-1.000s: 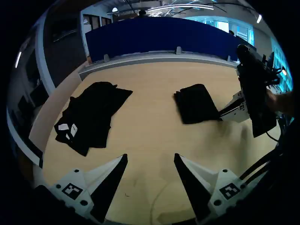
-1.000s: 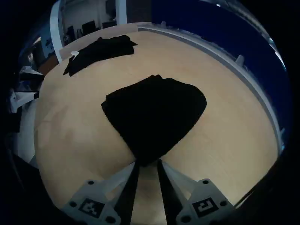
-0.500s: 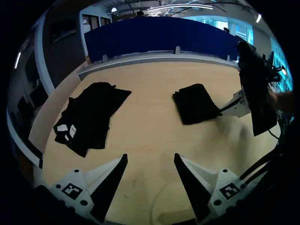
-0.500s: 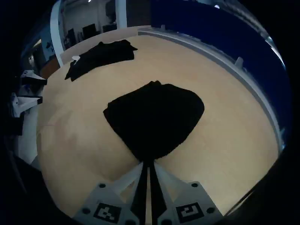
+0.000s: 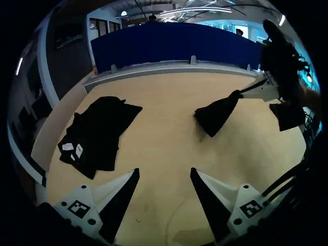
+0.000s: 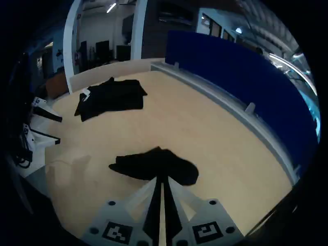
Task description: Fold towel
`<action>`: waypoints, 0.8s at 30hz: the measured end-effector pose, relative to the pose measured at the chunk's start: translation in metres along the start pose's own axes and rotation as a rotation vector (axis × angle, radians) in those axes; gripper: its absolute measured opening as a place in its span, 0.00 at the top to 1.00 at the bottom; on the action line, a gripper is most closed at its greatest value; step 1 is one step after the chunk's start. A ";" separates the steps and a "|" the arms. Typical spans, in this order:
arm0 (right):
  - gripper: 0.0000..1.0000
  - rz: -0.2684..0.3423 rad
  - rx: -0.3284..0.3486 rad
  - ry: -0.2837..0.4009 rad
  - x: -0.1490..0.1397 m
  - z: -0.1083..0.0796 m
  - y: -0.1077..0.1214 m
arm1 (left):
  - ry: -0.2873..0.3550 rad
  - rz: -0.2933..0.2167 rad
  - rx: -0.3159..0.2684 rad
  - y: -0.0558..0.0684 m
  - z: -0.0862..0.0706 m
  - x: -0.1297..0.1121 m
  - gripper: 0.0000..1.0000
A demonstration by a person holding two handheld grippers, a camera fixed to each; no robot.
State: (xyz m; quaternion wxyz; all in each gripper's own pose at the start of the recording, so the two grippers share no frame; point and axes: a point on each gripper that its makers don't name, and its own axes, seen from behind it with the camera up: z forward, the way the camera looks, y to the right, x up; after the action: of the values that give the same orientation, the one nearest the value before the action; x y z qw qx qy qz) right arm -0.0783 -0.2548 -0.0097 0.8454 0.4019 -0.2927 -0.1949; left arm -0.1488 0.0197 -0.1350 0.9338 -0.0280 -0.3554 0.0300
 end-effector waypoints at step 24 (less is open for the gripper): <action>0.96 -0.003 -0.073 0.091 0.046 -0.052 0.052 | 0.036 0.020 -0.021 0.009 -0.005 0.020 0.08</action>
State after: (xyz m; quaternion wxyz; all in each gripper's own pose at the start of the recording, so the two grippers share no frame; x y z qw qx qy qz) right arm -0.0049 -0.2201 0.0206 0.8717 0.3797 -0.2459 -0.1884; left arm -0.1305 0.0298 -0.1260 0.9394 -0.0419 -0.3386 0.0350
